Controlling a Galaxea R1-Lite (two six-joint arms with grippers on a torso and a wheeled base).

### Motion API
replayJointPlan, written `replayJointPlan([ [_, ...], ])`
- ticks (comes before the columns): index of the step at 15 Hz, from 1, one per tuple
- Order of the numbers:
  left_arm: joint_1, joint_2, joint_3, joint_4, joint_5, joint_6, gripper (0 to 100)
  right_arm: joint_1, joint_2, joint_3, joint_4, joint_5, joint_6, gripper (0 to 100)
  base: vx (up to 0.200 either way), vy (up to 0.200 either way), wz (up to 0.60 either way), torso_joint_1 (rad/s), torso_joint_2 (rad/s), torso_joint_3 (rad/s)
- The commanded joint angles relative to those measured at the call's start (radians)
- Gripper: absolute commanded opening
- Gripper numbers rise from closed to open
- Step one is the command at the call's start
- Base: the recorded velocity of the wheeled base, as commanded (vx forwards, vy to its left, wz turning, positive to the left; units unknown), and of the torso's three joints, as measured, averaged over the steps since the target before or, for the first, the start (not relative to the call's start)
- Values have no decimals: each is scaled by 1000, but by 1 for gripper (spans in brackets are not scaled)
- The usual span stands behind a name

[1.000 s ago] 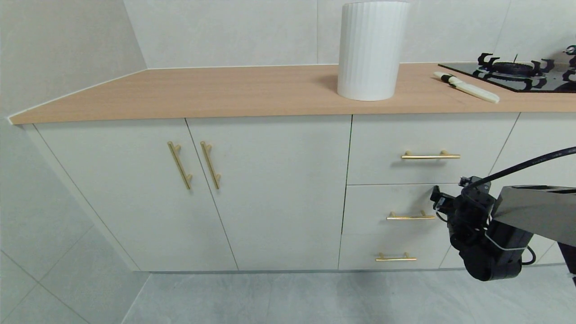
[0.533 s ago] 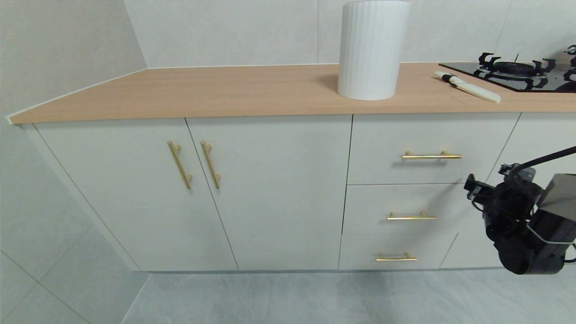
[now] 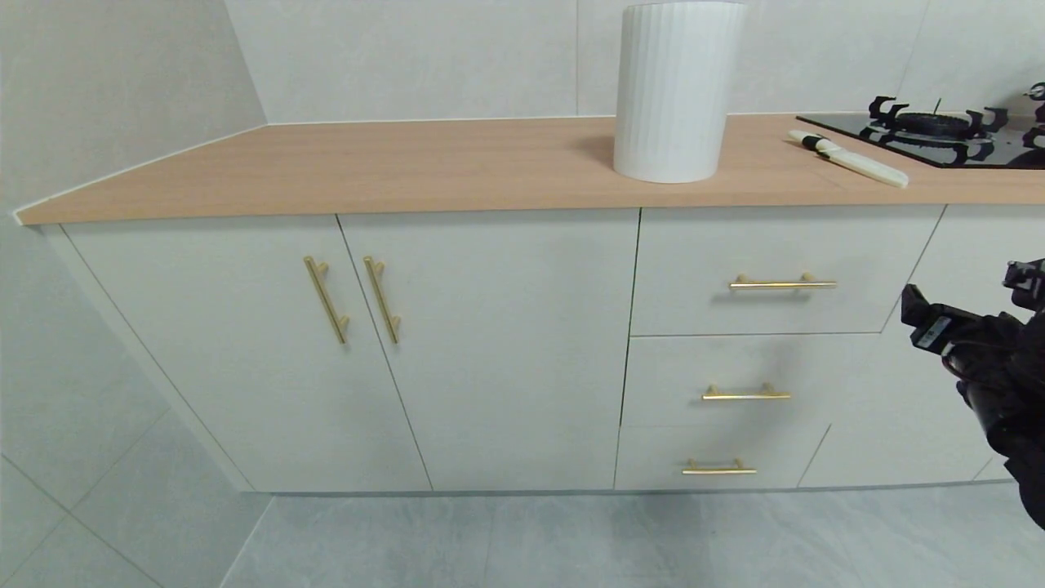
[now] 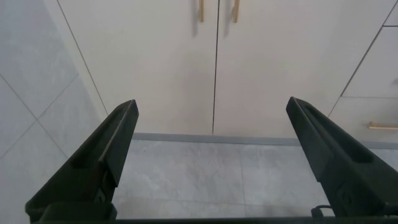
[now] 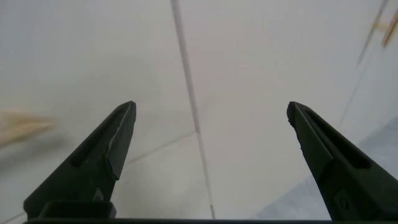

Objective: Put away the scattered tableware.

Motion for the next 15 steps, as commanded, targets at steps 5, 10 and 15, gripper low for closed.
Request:
replayJointPlan([
  [5, 1, 0, 0, 0, 0, -1, 100, 451, -474, 451, -1, -199, -53, 100, 0, 0, 0, 0, 0, 0],
  [10, 1, 0, 0, 0, 0, 0, 100, 375, -810, 449, 294, -376, -32, 100, 0, 0, 0, 0, 0, 0],
  [15, 1, 0, 0, 0, 0, 0, 100, 100, -1225, 449, 639, -371, -33, 100, 0, 0, 0, 0, 0, 0],
])
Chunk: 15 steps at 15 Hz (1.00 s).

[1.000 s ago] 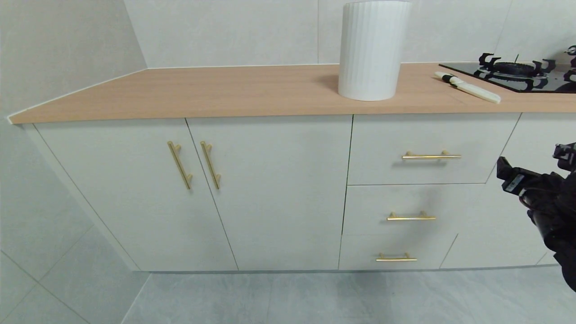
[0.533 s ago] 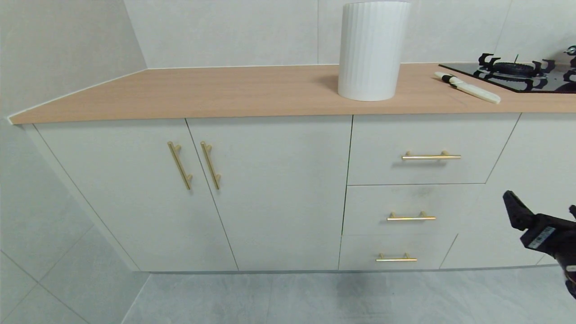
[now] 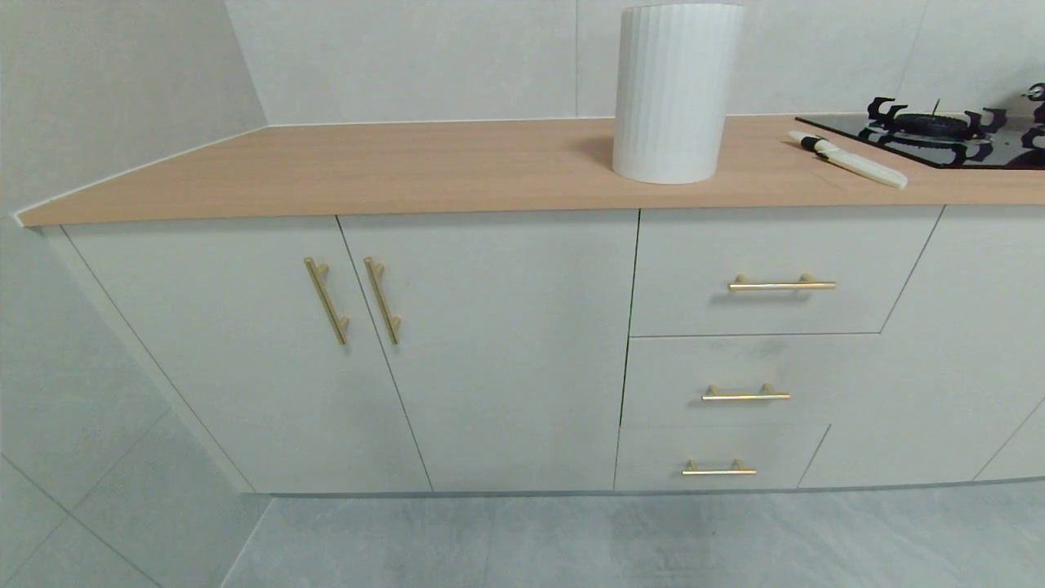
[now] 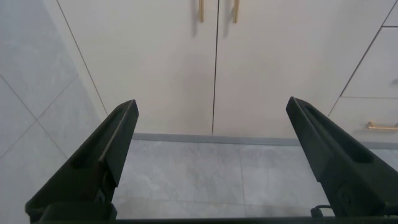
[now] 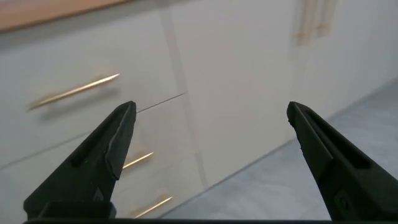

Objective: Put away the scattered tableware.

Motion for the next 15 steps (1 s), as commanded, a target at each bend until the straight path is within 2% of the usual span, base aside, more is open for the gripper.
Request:
replayJointPlan([
  [1, 0, 0, 0, 0, 0, 0, 100, -161, -376, 0, 275, 6, -4, 100, 0, 0, 0, 0, 0, 0],
  [3, 0, 0, 0, 0, 0, 0, 100, -201, -634, 0, 535, 55, -33, 100, 0, 0, 0, 0, 0, 0],
  [4, 0, 0, 0, 0, 0, 0, 100, -213, -712, -1, 609, 89, -54, 100, 0, 0, 0, 0, 0, 0],
  [5, 0, 0, 0, 0, 0, 0, 100, -239, -826, -1, 729, 160, -91, 100, 0, 0, 0, 0, 0, 0],
  [11, 0, 0, 0, 0, 0, 0, 100, -241, -815, 0, 713, 90, -94, 100, 0, 0, 0, 0, 0, 0],
  [12, 0, 0, 0, 0, 0, 0, 100, -238, -818, -1, 755, 143, -85, 100, 0, 0, 0, 0, 0, 0],
  [14, 0, 0, 0, 0, 0, 0, 100, -181, -901, 2, 896, 396, -11, 100, 0, 0, 0, 0, 0, 0],
  [15, 0, 0, 0, 0, 0, 0, 100, -181, -898, 0, 971, 429, 13, 100, 0, 0, 0, 0, 0, 0],
])
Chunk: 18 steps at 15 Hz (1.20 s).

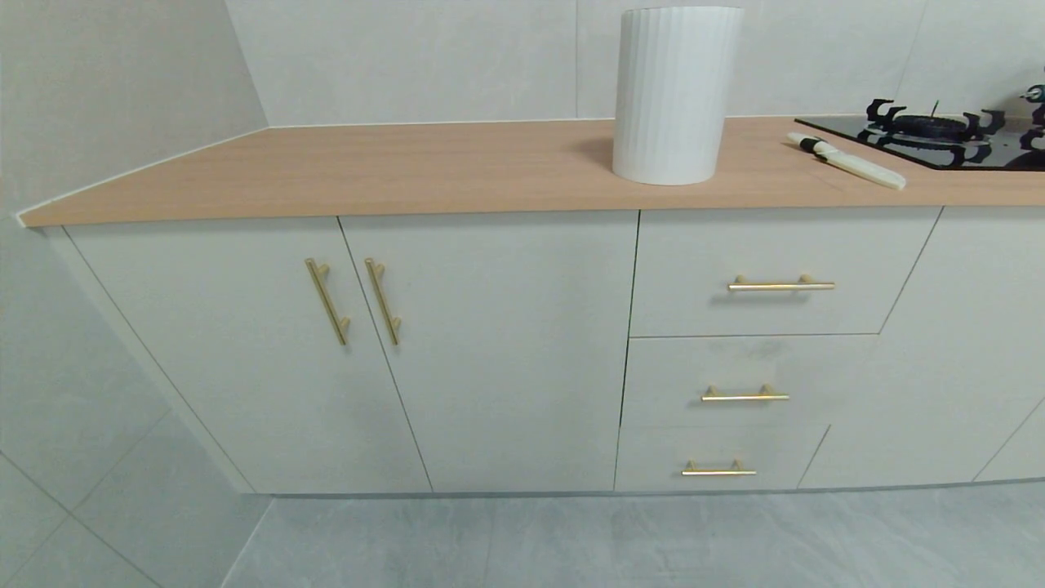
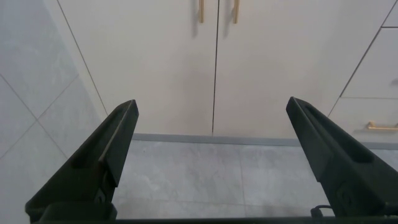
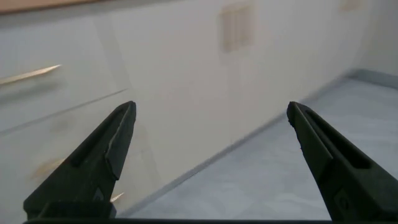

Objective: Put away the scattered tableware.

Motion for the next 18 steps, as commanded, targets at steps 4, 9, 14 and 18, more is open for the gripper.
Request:
replayJointPlan([
  [4, 1, 0, 0, -1, 0, 0, 100, 27, -54, -1, 109, 240, 60, 100, 0, 0, 0, 0, 0, 0],
  [9, 1, 0, 0, -1, 0, 0, 100, 27, -52, 0, 134, 391, -45, 100, 0, 0, 0, 0, 0, 0],
  [14, 1, 0, 0, -1, 0, 0, 100, 27, -54, -1, 152, 404, -67, 100, 0, 0, 0, 0, 0, 0],
  [18, 1, 0, 0, -1, -1, 4, 100, 27, -54, -1, 152, 404, -67, 100, 0, 0, 0, 0, 0, 0],
])
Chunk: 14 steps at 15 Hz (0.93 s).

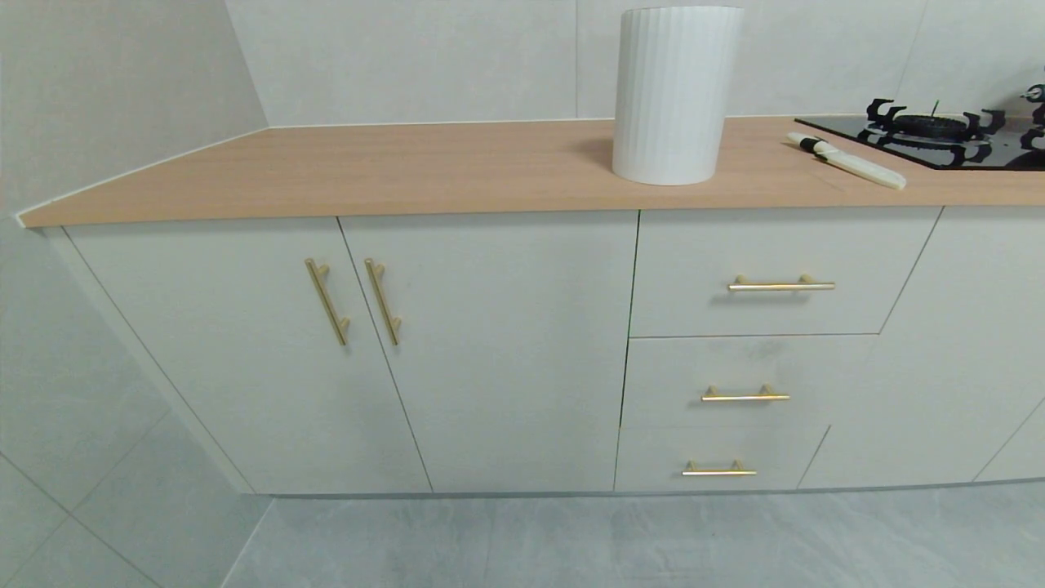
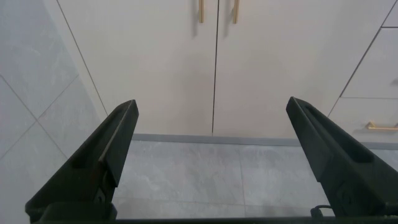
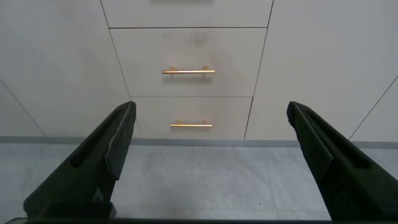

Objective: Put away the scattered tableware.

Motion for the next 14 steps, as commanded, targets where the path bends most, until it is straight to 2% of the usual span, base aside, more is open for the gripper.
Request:
replayJointPlan([
  [1, 1, 0, 0, 0, 0, 2, 100, 0, 1, 0, 2, 0, 0, 100, 0, 0, 0, 0, 0, 0],
  [6, 1, 0, 0, 0, 0, 1, 100, 0, 1, 0, 2, 0, 0, 100, 0, 0, 0, 0, 0, 0],
  [14, 1, 0, 0, 0, -5, -1, 100, 0, 1, 0, 2, 0, 0, 100, 200, 0, 0, 2, 1, 4],
])
